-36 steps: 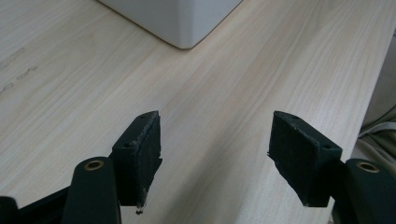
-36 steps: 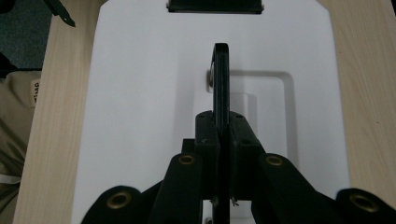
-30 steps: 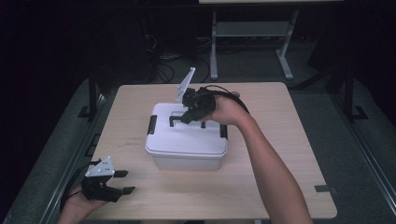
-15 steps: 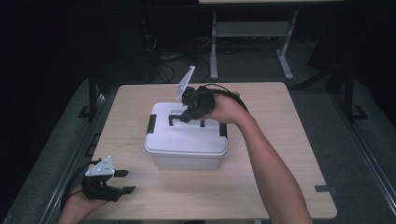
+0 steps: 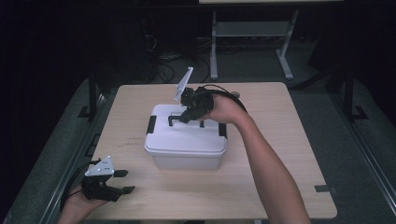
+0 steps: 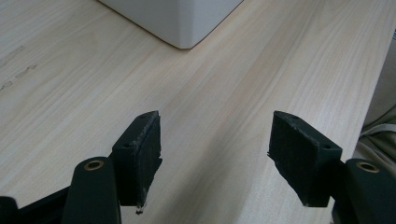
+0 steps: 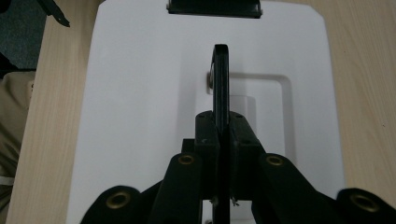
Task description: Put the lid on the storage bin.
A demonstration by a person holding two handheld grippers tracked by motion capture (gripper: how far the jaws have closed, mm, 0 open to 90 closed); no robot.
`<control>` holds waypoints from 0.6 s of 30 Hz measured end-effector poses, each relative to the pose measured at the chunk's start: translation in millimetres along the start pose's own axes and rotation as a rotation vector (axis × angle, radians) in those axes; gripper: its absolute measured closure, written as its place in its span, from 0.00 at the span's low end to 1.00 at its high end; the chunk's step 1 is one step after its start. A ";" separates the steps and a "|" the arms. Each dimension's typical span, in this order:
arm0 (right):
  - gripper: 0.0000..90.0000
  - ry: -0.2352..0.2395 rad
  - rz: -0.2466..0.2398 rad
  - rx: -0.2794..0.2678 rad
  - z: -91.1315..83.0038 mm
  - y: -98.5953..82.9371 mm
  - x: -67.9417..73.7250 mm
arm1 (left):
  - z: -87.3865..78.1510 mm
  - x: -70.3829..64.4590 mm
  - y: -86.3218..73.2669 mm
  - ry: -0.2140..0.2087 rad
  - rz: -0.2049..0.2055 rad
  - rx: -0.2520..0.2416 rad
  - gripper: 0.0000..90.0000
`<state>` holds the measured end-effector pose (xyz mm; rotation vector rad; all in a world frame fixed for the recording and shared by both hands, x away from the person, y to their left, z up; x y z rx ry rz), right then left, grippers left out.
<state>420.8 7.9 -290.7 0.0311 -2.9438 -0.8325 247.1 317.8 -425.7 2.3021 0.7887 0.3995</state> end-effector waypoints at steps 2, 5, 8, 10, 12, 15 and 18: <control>0.93 0.002 -0.003 -0.007 -0.1 -1.4 0.7 | -0.3 0.0 0.0 0.001 0.000 0.000 0.38; 0.93 -0.002 -0.004 -0.006 0.0 -1.3 2.0 | -0.4 -0.4 0.5 0.000 0.005 0.002 0.38; 0.93 -0.003 -0.002 -0.001 0.7 -0.3 2.9 | -0.9 -1.1 1.0 0.001 0.006 0.000 0.38; 0.93 -0.001 -0.008 0.006 2.7 0.7 3.9 | -1.0 -1.0 1.1 0.001 0.004 -0.001 0.38; 0.93 0.000 -0.003 0.005 3.5 1.0 4.0 | -1.1 -1.0 1.0 0.001 0.005 -0.001 0.38; 0.93 0.001 -0.008 -0.002 4.3 0.3 3.4 | -1.7 -0.6 0.7 0.001 0.004 -0.002 0.38; 0.93 0.006 0.000 -0.007 5.6 -1.0 3.2 | -1.9 -0.6 0.7 0.001 0.002 -0.006 0.38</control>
Point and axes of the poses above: each handheld gripper's, and its own axes: z roughly forward along the jaws, y roughly out of its top, x roughly to its left, the point moved 1 cm from there along z, roughly forward along the jaws, and after that the axes turned 9 degrees about y, right-handed, at the moved point
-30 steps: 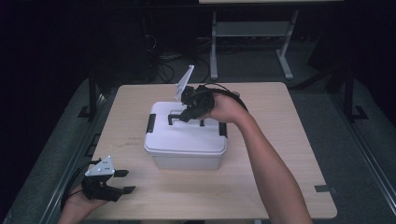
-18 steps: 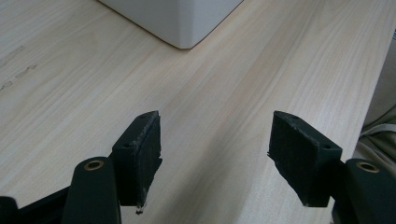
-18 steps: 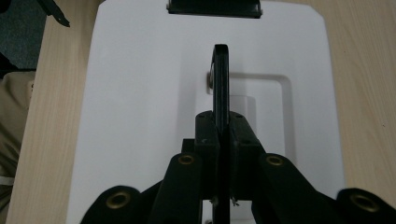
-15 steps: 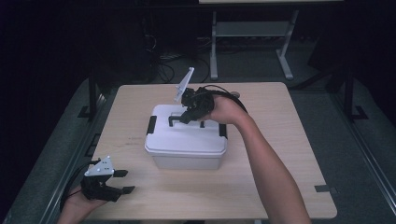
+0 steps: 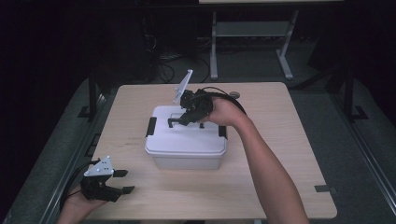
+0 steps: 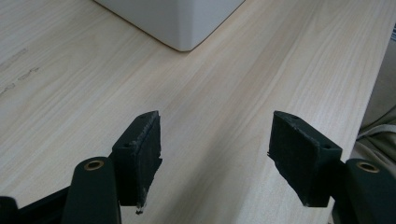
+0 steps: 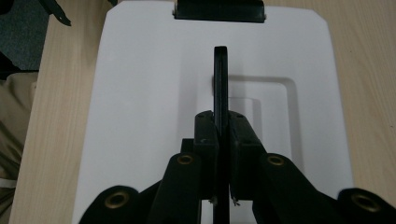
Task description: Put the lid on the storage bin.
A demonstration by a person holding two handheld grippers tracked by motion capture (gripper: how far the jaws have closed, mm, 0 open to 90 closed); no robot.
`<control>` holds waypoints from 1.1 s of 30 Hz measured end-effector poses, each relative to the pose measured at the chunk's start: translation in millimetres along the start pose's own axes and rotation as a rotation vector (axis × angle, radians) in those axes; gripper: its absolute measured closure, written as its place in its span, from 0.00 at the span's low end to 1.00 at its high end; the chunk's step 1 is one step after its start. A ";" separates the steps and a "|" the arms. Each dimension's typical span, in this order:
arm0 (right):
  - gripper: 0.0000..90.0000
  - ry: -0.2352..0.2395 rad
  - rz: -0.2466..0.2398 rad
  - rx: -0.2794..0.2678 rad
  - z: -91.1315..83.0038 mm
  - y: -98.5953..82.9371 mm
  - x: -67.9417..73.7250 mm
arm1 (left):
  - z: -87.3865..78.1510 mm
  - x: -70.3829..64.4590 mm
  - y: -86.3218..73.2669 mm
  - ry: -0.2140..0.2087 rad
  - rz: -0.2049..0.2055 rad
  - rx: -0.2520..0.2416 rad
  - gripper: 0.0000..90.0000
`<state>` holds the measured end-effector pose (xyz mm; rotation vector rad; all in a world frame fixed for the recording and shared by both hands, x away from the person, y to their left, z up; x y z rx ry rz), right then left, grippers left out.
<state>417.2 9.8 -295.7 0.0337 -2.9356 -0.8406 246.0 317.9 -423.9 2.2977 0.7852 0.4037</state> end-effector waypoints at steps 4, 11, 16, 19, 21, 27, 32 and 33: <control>0.93 0.004 0.006 -0.006 0.1 -1.0 -0.5 | 0.1 0.0 -0.2 -0.001 -0.001 0.000 0.38; 0.91 0.007 0.010 -0.010 -0.7 -2.8 0.1 | 0.6 -0.7 -0.1 -0.001 0.000 0.004 0.38; 0.88 0.015 0.015 -0.017 0.1 -5.5 1.5 | 0.1 -0.9 0.5 -0.001 -0.001 0.002 0.38; 0.87 0.016 0.019 -0.021 -0.4 -7.5 2.0 | 0.2 -0.9 1.3 -0.002 0.005 0.002 0.38; 0.87 0.014 0.023 -0.018 -1.6 -8.6 2.2 | 0.5 -1.0 1.5 -0.003 0.006 0.003 0.38; 0.85 0.012 0.027 -0.026 -5.7 -9.9 4.6 | 0.6 -1.5 2.1 -0.003 0.004 0.002 0.38; 0.84 0.010 0.029 -0.025 -8.2 -10.5 7.8 | 0.5 -2.4 2.6 -0.002 0.008 0.002 0.38; 0.84 0.010 0.026 -0.024 -9.0 -10.3 8.4 | 0.3 -2.4 2.5 -0.001 0.007 0.001 0.38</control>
Point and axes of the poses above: each handheld gripper's, and its own axes: z roughly forward along the jaws, y roughly out of its top, x roughly to its left, the point moved 1 cm from there along z, roughly forward along the jaws, and after that the axes turned 9 degrees about y, right-handed, at the moved point
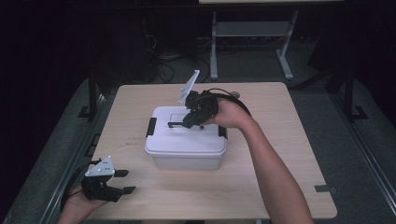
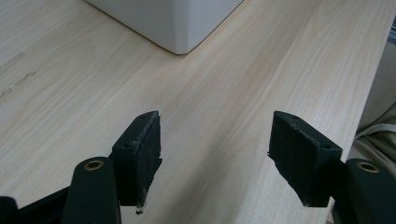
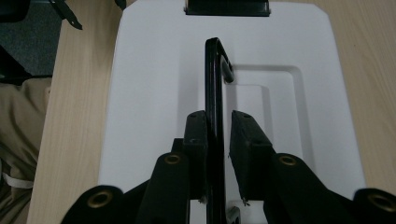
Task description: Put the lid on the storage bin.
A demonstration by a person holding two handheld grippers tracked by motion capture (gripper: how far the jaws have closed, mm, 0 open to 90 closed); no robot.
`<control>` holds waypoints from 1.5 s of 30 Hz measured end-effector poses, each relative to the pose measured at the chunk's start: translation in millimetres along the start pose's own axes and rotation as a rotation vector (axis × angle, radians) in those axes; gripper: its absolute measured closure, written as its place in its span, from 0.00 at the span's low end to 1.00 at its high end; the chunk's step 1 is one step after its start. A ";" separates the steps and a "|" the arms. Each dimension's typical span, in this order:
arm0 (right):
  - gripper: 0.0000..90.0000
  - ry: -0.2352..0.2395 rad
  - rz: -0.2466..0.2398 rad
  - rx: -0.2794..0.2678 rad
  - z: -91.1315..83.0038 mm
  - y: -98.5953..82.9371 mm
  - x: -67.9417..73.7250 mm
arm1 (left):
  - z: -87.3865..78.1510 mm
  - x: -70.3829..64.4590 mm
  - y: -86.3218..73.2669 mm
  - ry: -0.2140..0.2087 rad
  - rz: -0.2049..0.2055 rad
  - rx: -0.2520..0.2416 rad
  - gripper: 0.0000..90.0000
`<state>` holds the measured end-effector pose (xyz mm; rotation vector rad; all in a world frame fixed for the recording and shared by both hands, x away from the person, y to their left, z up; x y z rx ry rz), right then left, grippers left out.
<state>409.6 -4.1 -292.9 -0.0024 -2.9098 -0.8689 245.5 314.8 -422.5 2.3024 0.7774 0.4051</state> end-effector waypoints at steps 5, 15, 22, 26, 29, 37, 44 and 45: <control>0.84 -0.002 0.002 -0.005 -2.4 -0.5 1.2 | -0.5 -0.3 -0.2 0.000 0.000 -0.004 0.38; 0.81 -0.002 0.001 -0.017 -7.9 -0.5 6.1 | -1.6 -1.0 0.3 0.002 0.002 -0.004 0.38; 0.80 -0.009 0.007 -0.025 -13.9 -3.5 8.9 | -0.5 -1.9 1.1 0.000 0.008 0.001 0.38; 0.78 -0.011 0.014 -0.033 -16.0 -7.4 9.8 | 0.1 -2.3 1.3 -0.002 0.011 0.004 0.38; 0.78 -0.014 0.022 -0.040 -17.6 -10.4 10.0 | 0.6 -1.8 0.5 -0.003 0.004 0.005 0.37; 0.76 -0.028 0.032 -0.043 -22.2 -18.5 12.0 | 1.6 -2.6 1.6 -0.005 0.013 0.008 0.37; 0.76 -0.034 0.039 -0.053 -26.9 -22.8 14.8 | 0.7 -2.3 1.2 -0.005 0.011 0.006 0.37; 0.76 -0.035 0.041 -0.054 -27.1 -23.5 15.1 | 0.7 -2.0 1.1 -0.005 0.011 0.006 0.37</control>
Point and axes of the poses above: each handheld gripper's, and its own axes: z roughly forward along the jaws, y roughly out of its top, x roughly to its left, the point moved 1 cm from there along z, roughly forward along the jaws, and after that the axes turned 9 degrees about y, right-handed, at the moved point
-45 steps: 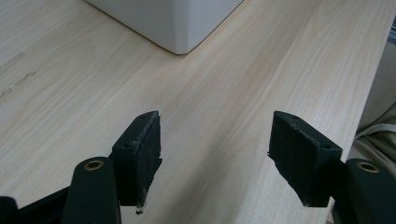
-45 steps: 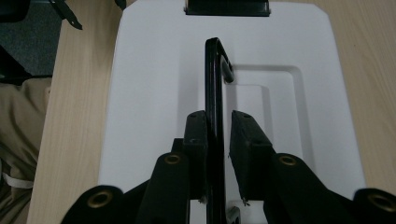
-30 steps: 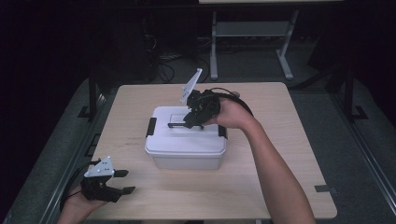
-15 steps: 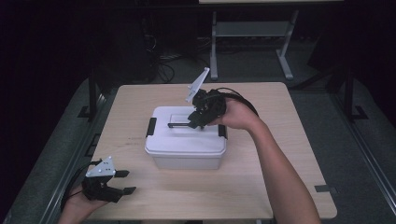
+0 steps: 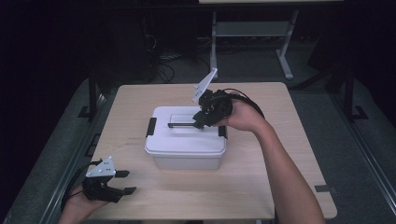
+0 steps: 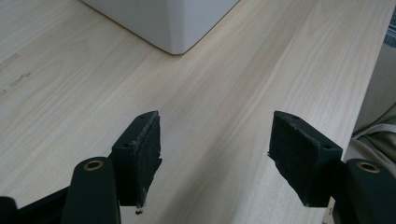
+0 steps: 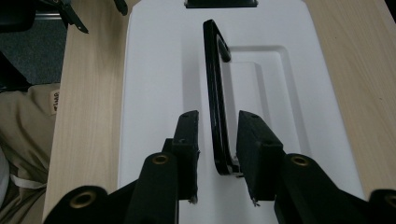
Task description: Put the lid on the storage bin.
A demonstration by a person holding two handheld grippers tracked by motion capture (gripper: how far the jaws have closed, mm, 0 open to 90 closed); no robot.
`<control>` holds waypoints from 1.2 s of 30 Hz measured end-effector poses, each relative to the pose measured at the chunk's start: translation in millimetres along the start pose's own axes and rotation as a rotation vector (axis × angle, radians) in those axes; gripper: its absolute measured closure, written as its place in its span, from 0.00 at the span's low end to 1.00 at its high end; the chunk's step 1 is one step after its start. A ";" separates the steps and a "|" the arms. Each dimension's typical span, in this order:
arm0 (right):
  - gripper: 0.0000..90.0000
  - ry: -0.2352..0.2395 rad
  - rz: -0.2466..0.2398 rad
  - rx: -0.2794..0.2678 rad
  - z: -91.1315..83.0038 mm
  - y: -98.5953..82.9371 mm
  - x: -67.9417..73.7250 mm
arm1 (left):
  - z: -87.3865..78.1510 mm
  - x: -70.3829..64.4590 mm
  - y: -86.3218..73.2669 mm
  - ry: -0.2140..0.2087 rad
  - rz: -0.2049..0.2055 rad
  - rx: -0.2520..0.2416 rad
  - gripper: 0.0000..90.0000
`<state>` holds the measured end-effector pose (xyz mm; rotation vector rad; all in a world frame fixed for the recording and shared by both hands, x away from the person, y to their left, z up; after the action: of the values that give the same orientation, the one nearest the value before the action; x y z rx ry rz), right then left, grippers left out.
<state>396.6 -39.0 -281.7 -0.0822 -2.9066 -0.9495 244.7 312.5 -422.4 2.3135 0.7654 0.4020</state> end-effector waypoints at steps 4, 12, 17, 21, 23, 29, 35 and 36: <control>0.76 -0.002 0.008 0.002 -1.9 -1.9 1.3 | -1.0 0.0 0.0 0.002 -0.005 -0.006 0.37; 0.75 -0.007 0.006 -0.006 -5.7 -3.2 4.1 | -1.2 0.4 -0.7 0.003 -0.009 -0.005 0.37; 0.75 -0.014 0.009 -0.008 -10.3 -5.0 5.9 | -0.9 0.4 -0.8 0.004 -0.009 -0.004 0.37; 0.74 -0.022 0.019 -0.009 -14.9 -7.5 7.7 | -0.3 0.0 -0.7 0.004 -0.010 -0.004 0.37; 0.74 -0.024 0.020 -0.010 -17.0 -9.0 8.3 | -0.1 0.0 -0.8 0.003 -0.011 -0.004 0.37; 0.74 -0.030 0.024 -0.013 -21.9 -12.9 9.4 | 0.1 -0.3 -0.6 0.004 -0.007 -0.001 0.37; 0.72 -0.036 0.036 -0.014 -25.3 -15.4 10.9 | 0.3 -0.1 -1.0 0.004 -0.010 -0.001 0.37; 0.72 -0.035 0.036 -0.015 -25.9 -15.7 11.1 | 0.2 -0.1 -1.0 0.004 -0.010 -0.001 0.37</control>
<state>385.9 -66.7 -269.0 -0.1526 -2.9198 -0.9738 244.3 313.0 -423.3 2.3078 0.7782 0.4031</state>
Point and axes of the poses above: each handheld gripper's, and its own axes: z roughly forward along the jaws, y roughly out of its top, x roughly to its left, the point moved 1 cm from there along z, roughly forward along the jaws, and after that the axes turned 9 degrees about y, right-handed, at the moved point
